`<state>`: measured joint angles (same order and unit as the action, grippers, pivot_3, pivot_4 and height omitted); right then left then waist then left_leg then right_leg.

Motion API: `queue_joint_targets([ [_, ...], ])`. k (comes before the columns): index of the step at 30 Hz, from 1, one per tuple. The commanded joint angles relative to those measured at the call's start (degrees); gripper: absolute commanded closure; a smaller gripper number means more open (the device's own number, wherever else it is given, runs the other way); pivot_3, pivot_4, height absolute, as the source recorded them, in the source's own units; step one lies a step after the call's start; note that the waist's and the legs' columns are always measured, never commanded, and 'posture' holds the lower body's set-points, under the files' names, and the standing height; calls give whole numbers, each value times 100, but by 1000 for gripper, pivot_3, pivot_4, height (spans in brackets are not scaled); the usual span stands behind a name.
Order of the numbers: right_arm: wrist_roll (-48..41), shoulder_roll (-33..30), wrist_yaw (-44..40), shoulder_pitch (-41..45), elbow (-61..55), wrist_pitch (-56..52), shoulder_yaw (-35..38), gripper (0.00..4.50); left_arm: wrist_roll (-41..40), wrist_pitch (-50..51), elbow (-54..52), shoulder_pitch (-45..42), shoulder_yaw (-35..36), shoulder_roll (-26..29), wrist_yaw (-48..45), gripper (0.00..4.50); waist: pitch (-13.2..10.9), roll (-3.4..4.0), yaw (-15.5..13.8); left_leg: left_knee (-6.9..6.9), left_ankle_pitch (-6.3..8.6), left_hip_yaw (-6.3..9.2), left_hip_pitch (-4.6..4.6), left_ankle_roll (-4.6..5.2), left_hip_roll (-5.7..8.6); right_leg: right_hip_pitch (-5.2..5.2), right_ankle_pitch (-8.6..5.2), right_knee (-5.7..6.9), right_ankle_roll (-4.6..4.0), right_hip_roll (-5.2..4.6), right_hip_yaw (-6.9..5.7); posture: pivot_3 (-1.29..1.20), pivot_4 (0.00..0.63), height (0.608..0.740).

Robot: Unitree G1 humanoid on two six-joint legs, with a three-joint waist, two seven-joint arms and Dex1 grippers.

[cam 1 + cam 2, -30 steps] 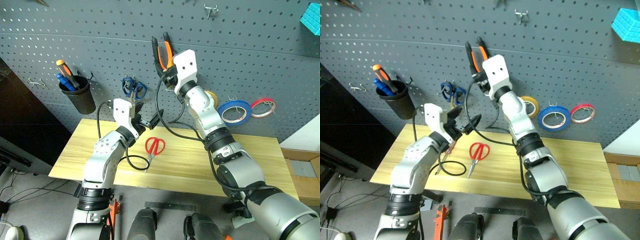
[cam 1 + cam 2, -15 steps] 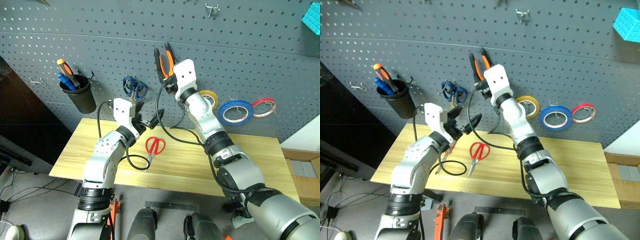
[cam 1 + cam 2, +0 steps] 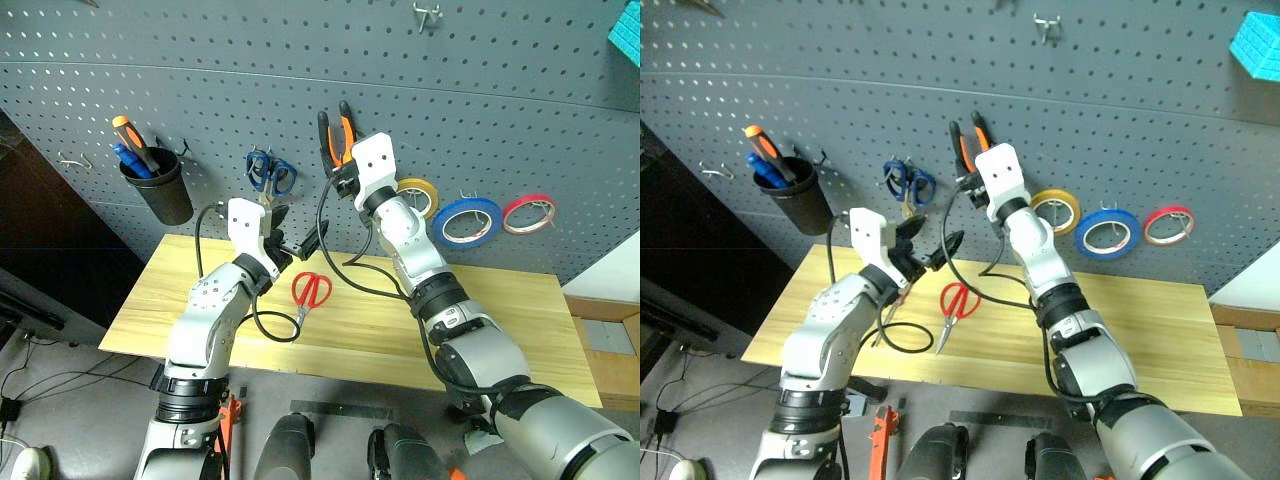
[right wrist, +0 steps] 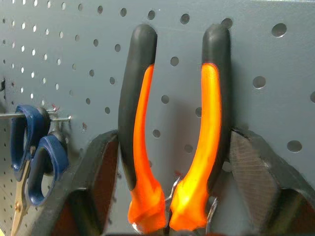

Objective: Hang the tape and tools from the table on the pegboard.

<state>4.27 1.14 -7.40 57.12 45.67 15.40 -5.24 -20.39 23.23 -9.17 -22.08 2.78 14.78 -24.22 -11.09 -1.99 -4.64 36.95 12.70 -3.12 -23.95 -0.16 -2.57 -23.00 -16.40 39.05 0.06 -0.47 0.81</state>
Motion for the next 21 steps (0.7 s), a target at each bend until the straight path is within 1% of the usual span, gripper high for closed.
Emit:
queue_joint_targets([
  [1,-61,-154,149,-41,19,-268,209,37,-52,-98,-158,-106,50,-35,11,0,-17,2,0,0,-2,0,0,1,0,0,2,0,3,0,0,296,209,740],
  [8,6,-254,46,-336,-462,-388,130,37,-29,-173,-110,-126,40,-93,13,0,-27,-1,-30,-3,-16,0,-9,1,3,-3,9,-7,8,-5,-4,289,194,740],
  [13,43,-338,-55,-678,-1230,-729,111,37,4,-218,-90,-125,46,-126,12,0,-27,-1,-81,-5,-15,15,-42,0,7,-23,11,-9,10,-6,-15,286,184,740],
  [17,78,-447,-356,-1184,-2408,-1179,-62,37,-5,-245,-124,-76,62,-111,-8,0,-27,-1,-103,-11,-15,21,-53,-1,8,-32,11,-14,11,-7,-22,275,172,740],
  [21,88,-562,-525,-1476,-3273,-1629,-126,37,-10,-259,-140,-62,54,-118,-18,0,-27,-1,-71,-15,-15,22,-81,-4,8,-63,12,-12,11,-7,-25,264,163,740],
])
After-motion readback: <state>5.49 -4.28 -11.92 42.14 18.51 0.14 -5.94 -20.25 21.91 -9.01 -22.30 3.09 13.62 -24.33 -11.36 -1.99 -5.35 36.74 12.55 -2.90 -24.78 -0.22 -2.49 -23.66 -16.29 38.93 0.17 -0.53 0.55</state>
